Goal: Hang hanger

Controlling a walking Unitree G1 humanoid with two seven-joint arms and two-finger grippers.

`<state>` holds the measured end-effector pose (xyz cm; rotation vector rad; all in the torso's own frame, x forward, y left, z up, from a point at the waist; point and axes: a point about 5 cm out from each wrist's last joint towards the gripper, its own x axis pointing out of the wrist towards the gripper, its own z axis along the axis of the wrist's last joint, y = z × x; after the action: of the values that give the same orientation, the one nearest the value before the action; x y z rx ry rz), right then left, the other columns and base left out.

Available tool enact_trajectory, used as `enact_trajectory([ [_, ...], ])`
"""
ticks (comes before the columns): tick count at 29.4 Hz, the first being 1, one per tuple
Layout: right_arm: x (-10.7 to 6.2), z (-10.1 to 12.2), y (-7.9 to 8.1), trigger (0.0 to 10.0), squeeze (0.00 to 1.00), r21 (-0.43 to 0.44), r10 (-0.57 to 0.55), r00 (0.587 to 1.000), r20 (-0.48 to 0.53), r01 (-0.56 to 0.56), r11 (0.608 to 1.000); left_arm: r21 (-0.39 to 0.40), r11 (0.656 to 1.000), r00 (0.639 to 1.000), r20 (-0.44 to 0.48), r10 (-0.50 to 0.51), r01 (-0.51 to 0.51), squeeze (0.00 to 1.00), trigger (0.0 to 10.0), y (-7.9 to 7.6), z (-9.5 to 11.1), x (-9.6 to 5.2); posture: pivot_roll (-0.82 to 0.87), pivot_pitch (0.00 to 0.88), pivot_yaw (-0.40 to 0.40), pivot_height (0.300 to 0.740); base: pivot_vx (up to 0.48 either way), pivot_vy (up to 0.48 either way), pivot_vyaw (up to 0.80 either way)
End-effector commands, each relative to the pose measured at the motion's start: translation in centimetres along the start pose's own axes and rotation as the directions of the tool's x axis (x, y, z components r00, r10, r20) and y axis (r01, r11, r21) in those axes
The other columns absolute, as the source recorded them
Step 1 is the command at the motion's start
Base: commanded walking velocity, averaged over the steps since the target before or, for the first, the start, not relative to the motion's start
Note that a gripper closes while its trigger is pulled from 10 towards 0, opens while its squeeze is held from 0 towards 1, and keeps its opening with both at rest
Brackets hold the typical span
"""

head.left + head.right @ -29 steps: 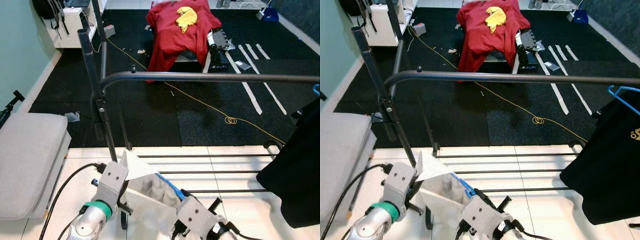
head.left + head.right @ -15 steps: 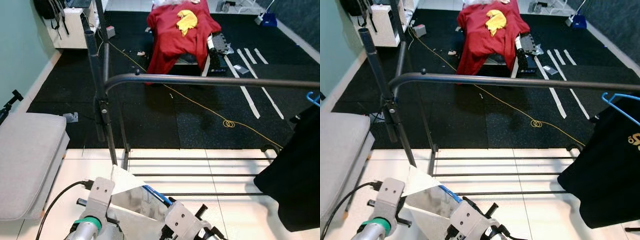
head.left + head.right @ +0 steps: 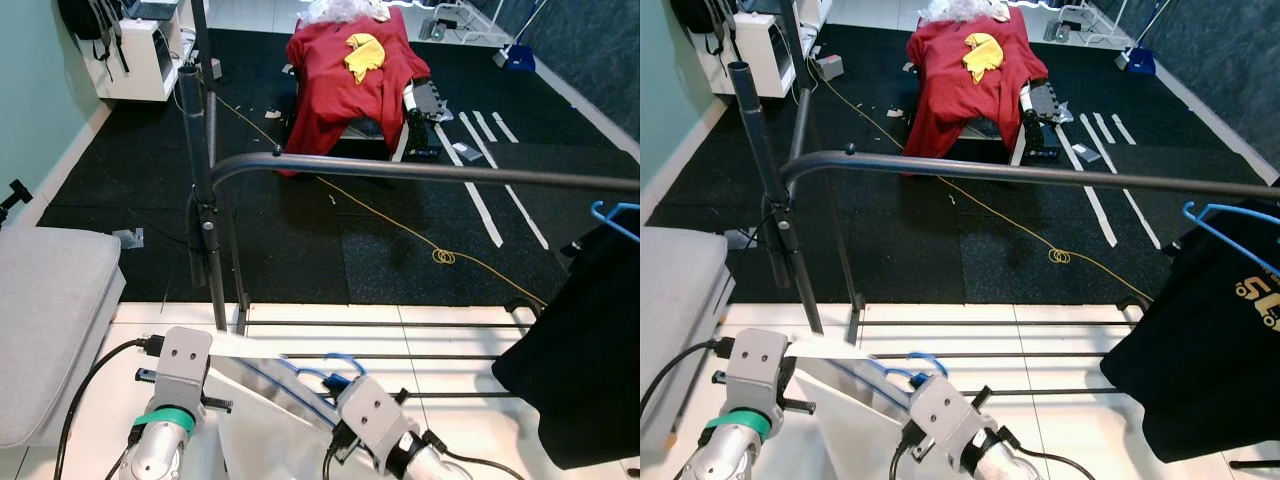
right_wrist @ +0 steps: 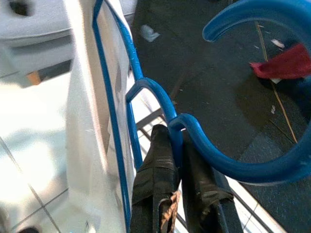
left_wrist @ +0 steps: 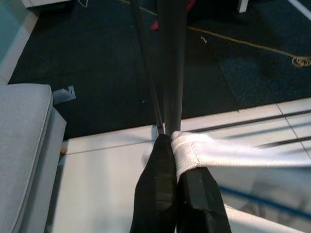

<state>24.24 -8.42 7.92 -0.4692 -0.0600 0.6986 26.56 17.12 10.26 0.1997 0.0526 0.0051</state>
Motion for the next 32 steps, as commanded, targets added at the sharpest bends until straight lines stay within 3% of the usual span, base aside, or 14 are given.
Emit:
enact_trajectory([
  [1, -0.4, -0.4, 0.3, 10.0, 0.0, -0.009, 0.022, 0.999, -0.025, -0.022, 1.0, -0.008, 1.0, 1.0, 0.009, 0.028, -0.028, 0.0, 10.0, 0.4, 0.1, -0.2, -0.17, 0.165, -0.032, 0.74, 0.0, 0.0, 0.0],
  [4, -2.3, -1.3, 0.8, 10.0, 0.0, -0.066, 0.104, 0.992, -0.076, -0.109, 0.992, -0.012, 0.999, 0.998, 0.049, 0.039, -0.038, 0.0, 10.0, 0.5, 1.1, 0.2, -0.17, 0.177, -0.047, 0.74, 0.0, 0.0, 0.0],
  [7, -3.6, -1.6, 0.7, 10.0, 0.0, -0.089, 0.112, 0.989, -0.094, -0.121, 0.989, -0.012, 0.999, 0.997, 0.057, 0.049, -0.048, 0.0, 10.0, 0.8, 1.4, 0.3, -0.17, 0.179, -0.049, 0.74, 0.0, 0.0, 0.0],
  [10, -7.2, -1.4, 0.5, 10.0, 0.0, -0.173, 0.087, 0.991, -0.106, -0.104, 0.979, 0.0, 0.998, 0.997, 0.055, 0.063, -0.063, 0.0, 10.0, 1.5, 1.5, 0.3, -0.18, 0.189, -0.041, 0.74, 0.0, 0.0, 0.0],
  [16, -8.9, -0.4, 0.6, 10.0, 0.0, -0.217, 0.024, 0.996, -0.084, -0.042, 0.975, 0.007, 0.998, 0.997, 0.055, 0.055, -0.056, 0.0, 10.0, 1.7, 1.8, 0.5, -0.19, 0.191, -0.028, 0.74, 0.0, 0.0, 0.0],
  [21, -9.3, 0.1, 0.9, 10.0, 0.0, -0.231, 0.013, 0.997, -0.071, -0.029, 0.972, 0.011, 0.999, 0.997, 0.056, 0.049, -0.049, 0.0, 10.0, 1.7, 1.9, 0.6, -0.19, 0.193, -0.022, 0.74, 0.0, 0.0, 0.0],
  [22, -9.3, 0.5, 0.6, 10.0, 0.0, -0.25, -0.012, 0.999, -0.045, 0.001, 0.968, 0.013, 0.999, 0.997, 0.056, 0.044, -0.045, 0.0, 10.0, 1.7, 1.9, 0.6, -0.2, 0.194, -0.018, 0.74, 0.0, 0.0, 0.0],
  [23, -9.4, 1.5, -0.3, 10.0, 0.0, -0.269, -0.101, 0.995, 0.013, 0.1, 0.958, 0.018, 0.999, 0.998, 0.056, 0.035, -0.037, 0.0, 10.0, 1.7, 1.9, 0.7, -0.2, 0.196, -0.012, 0.74, 0.0, 0.0, 0.0],
  [29, -9.7, 1.9, -0.5, 10.0, 0.0, -0.268, -0.132, 0.991, 0.02, 0.132, 0.954, 0.02, 0.999, 0.998, 0.056, 0.032, -0.033, 0.0, 10.0, 1.6, 2.0, 0.8, -0.2, 0.196, -0.011, 0.74, 0.0, 0.0, 0.0],
  [30, -10.1, 1.3, -0.2, 10.0, 0.0, -0.219, -0.138, 0.99, -0.02, 0.13, 0.967, 0.02, 0.999, 0.998, 0.057, 0.03, -0.031, 0.0, 10.0, 1.6, 2.0, 0.9, -0.2, 0.198, -0.008, 0.74, 0.0, 0.0, 0.0],
  [32, -10.7, -0.1, 0.7, 10.0, 0.0, -0.037, -0.14, 0.979, -0.145, 0.136, 0.99, 0.019, 0.999, 0.998, 0.059, 0.026, -0.027, 0.0, 10.0, 1.6, 2.2, 0.9, -0.21, 0.201, -0.003, 0.74, 0.0, 0.0, 0.0],
])
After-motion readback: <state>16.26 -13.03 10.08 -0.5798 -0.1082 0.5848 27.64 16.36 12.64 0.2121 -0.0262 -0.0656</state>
